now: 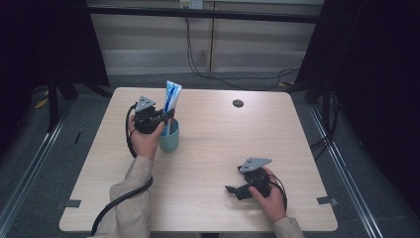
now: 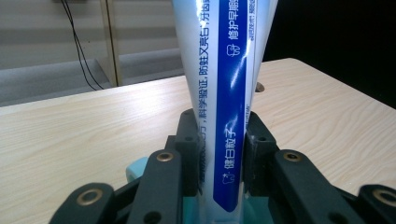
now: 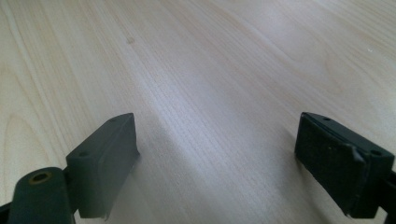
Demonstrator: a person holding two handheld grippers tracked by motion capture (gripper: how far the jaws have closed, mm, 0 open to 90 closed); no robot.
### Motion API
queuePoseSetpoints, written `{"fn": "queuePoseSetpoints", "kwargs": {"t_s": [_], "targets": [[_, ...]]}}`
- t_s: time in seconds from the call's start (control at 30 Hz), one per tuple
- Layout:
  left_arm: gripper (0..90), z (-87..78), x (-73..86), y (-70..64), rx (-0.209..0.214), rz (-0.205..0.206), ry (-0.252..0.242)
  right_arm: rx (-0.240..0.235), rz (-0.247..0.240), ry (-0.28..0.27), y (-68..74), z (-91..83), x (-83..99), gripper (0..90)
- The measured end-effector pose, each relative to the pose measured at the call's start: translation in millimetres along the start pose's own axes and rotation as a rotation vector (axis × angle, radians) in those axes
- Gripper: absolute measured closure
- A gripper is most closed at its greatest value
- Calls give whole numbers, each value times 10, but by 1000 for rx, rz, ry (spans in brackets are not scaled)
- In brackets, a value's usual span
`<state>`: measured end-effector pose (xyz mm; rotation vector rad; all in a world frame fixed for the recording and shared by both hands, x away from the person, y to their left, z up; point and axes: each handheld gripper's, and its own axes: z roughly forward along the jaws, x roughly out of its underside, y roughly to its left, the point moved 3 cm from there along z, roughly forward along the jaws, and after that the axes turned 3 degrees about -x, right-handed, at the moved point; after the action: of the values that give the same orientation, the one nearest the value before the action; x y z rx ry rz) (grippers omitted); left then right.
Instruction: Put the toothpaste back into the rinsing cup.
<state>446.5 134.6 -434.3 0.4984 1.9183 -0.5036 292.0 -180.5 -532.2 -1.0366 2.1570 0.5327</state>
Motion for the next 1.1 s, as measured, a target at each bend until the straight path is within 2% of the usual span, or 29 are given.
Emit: {"fn": "queuePoseSetpoints", "kwargs": {"t_s": [1.1], "targets": [[716,-13,112,-12,-2,4,37,0,0,0,0,0,0,126]]}}
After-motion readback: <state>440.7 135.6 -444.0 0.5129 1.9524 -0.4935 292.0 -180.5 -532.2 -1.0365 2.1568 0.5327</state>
